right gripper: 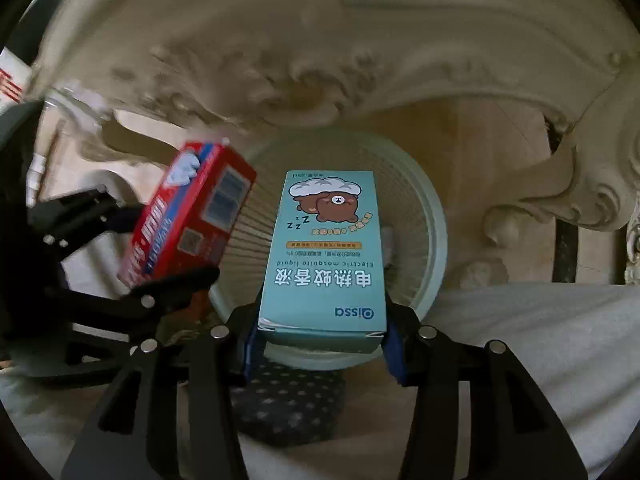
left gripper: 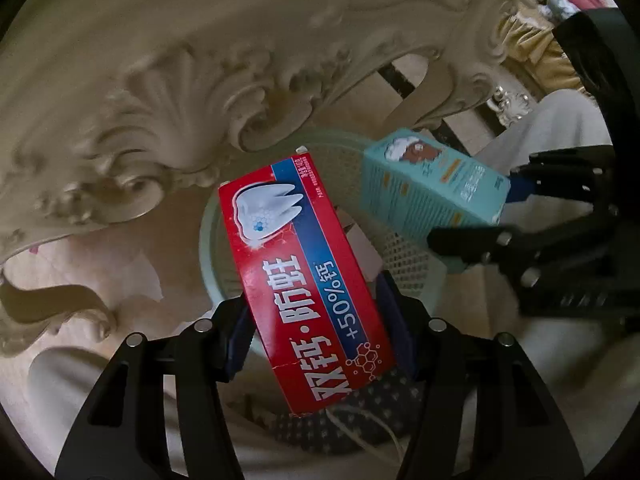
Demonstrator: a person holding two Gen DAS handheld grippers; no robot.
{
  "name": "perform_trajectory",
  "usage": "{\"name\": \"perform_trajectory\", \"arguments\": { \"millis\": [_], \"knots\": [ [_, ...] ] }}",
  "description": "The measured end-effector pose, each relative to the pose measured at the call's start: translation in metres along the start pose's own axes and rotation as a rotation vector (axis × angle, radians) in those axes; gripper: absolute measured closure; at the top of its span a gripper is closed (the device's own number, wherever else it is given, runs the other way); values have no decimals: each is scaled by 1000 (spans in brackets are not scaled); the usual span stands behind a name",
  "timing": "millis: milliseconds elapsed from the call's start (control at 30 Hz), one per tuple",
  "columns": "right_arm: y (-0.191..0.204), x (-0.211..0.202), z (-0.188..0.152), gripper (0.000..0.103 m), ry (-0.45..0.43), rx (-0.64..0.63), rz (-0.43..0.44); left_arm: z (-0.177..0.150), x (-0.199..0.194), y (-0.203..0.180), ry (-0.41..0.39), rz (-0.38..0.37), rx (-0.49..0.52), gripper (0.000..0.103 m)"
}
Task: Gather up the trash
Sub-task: 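Carry both boxes over the wastebasket and open both tools to drop them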
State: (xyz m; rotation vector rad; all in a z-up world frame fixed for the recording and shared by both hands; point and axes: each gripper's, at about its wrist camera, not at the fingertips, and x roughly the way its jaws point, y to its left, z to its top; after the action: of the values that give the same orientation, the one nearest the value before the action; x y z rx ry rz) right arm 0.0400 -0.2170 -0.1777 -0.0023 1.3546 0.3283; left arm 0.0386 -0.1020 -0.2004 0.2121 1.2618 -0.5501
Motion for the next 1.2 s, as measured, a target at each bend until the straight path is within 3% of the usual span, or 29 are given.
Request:
{"name": "perform_trajectory", "arguments": {
  "millis": [167,233,300,467,833,933,1033,1200],
  "knots": [
    [-8,8,-7,56,1,38,-19,1,16,4,4,7,-5,43],
    [-15,4,-8,52,-9,48,-4,-1,17,4,8,31,-11,31],
    [-17,0,-9,26,-27,39,-39,6,17,5,3,80,-1,22],
    [-24,-12,-12,25,-62,70,-45,4,7,8,-22,83,-20,14],
    [-11,-45,-13,25,-81,26,9,-4,-40,25,-92,48,-74,11],
    [-3,-75,-16,25,-124,-14,78,-9,-79,21,-122,-4,-31,11],
    [3,-116,-12,25,-224,-63,103,-4,-125,21,-183,-43,5,11],
    [-5,-170,24,25,-437,-87,34,34,-206,49,-411,17,35,11]
  ]
}}
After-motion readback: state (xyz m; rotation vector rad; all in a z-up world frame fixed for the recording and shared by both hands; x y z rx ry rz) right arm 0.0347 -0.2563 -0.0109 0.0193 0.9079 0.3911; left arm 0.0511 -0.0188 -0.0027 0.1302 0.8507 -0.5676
